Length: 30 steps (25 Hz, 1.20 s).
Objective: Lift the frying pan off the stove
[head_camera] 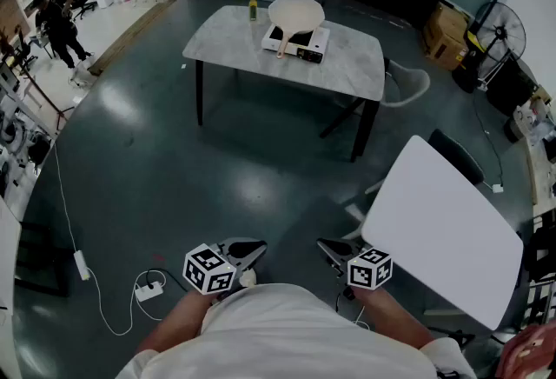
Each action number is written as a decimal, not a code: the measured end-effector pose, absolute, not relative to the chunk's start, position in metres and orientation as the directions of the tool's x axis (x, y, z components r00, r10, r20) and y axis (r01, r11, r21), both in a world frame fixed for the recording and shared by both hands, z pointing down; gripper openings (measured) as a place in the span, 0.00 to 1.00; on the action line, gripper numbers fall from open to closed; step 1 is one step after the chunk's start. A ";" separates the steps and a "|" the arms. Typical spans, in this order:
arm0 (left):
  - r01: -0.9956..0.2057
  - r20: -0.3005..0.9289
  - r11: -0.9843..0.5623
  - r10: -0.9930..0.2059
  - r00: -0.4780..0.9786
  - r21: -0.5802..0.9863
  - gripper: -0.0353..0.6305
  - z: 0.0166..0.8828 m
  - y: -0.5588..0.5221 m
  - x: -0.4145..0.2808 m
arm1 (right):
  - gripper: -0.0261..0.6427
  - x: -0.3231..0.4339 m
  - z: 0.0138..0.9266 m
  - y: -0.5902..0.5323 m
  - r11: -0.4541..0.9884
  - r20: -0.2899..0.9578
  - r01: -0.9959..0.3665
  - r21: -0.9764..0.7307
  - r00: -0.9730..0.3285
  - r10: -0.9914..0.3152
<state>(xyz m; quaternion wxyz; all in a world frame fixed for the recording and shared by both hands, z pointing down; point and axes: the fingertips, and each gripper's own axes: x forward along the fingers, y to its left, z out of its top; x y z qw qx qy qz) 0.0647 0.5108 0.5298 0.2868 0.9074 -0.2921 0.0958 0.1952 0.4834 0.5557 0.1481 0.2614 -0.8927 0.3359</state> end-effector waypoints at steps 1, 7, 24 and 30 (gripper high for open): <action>-0.586 0.339 -0.666 -0.478 0.810 0.462 0.08 0.530 0.504 0.053 | 0.04 0.183 0.557 0.476 0.644 0.443 -0.566 -0.515 -0.819 -0.365; -0.565 0.325 -0.689 -0.463 0.825 0.454 0.08 0.533 0.476 0.001 | 0.04 0.124 0.563 0.448 0.662 0.462 -0.565 -0.492 -0.814 -0.352; -0.561 0.313 -0.653 -0.467 0.827 0.509 0.09 0.519 0.299 -0.007 | 0.10 0.099 0.558 0.265 0.619 0.399 -0.520 -0.588 -0.853 -0.337; -0.602 0.347 -0.629 -0.493 0.798 0.491 0.17 0.506 0.212 -0.005 | 0.19 0.100 0.553 0.169 0.632 0.356 -0.460 -0.624 -0.887 -0.293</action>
